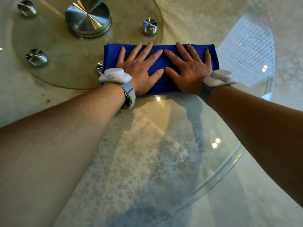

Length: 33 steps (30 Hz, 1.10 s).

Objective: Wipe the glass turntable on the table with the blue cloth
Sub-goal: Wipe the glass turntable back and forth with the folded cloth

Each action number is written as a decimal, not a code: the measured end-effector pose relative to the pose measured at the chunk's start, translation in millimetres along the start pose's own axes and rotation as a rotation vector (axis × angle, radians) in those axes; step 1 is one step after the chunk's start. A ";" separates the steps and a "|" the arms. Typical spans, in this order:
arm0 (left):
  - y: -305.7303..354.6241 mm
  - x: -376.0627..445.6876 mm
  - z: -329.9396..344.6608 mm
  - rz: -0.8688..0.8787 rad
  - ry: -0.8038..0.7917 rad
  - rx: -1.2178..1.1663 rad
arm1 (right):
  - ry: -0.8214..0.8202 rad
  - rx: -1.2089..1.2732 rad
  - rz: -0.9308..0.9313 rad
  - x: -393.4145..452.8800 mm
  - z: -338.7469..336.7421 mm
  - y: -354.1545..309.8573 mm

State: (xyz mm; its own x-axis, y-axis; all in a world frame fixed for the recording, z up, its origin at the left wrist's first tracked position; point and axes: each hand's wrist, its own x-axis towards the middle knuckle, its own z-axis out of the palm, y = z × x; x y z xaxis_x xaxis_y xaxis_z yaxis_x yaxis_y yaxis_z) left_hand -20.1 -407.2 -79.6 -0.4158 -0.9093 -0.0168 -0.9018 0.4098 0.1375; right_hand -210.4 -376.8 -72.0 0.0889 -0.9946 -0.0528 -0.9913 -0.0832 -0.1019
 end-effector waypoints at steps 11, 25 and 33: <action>2.9 -83.8 -1.3 -0.017 0.006 -0.008 | -0.011 0.030 -0.032 -65.2 9.5 -37.5; 40.3 -278.5 -3.5 0.034 -0.070 -0.028 | -0.168 0.059 -0.037 -262.2 8.0 -102.2; 68.3 -329.7 -4.2 0.024 -0.126 -0.100 | -0.218 0.109 -0.027 -319.1 2.6 -103.6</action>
State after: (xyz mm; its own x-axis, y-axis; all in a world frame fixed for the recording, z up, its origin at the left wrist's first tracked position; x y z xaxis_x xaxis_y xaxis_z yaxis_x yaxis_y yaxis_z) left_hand 56.0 -79.7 -60.5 -0.4540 -0.8806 -0.1354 -0.8779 0.4162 0.2370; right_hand -135.8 -50.6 -47.2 0.1461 -0.9543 -0.2606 -0.9730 -0.0909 -0.2123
